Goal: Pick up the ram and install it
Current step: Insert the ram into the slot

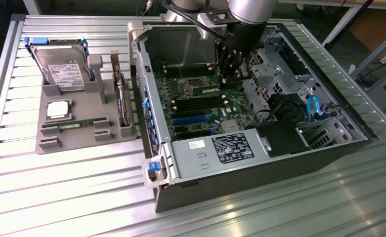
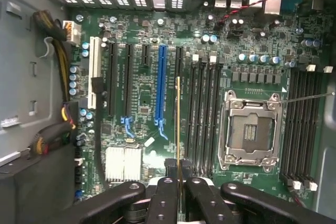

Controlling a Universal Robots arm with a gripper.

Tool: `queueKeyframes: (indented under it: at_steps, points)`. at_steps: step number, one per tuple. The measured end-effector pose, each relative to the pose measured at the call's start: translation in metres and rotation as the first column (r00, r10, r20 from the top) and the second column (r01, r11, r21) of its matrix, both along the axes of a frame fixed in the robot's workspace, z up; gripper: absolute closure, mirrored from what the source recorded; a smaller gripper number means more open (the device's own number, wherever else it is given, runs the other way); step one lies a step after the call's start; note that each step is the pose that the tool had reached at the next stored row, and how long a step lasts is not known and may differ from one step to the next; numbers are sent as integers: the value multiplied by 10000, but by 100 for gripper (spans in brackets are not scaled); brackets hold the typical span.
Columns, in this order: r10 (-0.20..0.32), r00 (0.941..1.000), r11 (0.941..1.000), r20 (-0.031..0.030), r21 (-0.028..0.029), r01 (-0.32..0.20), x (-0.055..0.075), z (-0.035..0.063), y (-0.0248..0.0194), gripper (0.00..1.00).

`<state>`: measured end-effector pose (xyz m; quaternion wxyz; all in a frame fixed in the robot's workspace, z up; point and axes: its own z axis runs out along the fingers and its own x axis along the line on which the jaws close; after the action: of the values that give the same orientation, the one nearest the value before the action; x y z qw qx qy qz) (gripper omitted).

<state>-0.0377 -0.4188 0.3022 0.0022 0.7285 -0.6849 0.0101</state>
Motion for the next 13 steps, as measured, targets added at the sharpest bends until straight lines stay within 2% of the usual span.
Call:
queueKeyframes:
  at_steps: [1, 3, 6, 13]
  points:
    - [-3, 10000, 10000, 0, 3, 3, -1, -27, 23, 87]
    - [-134, 9999, 9999, -1, 3, 134, -19, -82, 35, 87]
    - [-318, 9995, 9995, 0, 4, 318, -29, -128, 40, 87]
    - [-321, 9995, 9995, 0, 4, 321, -67, -248, 44, 87]
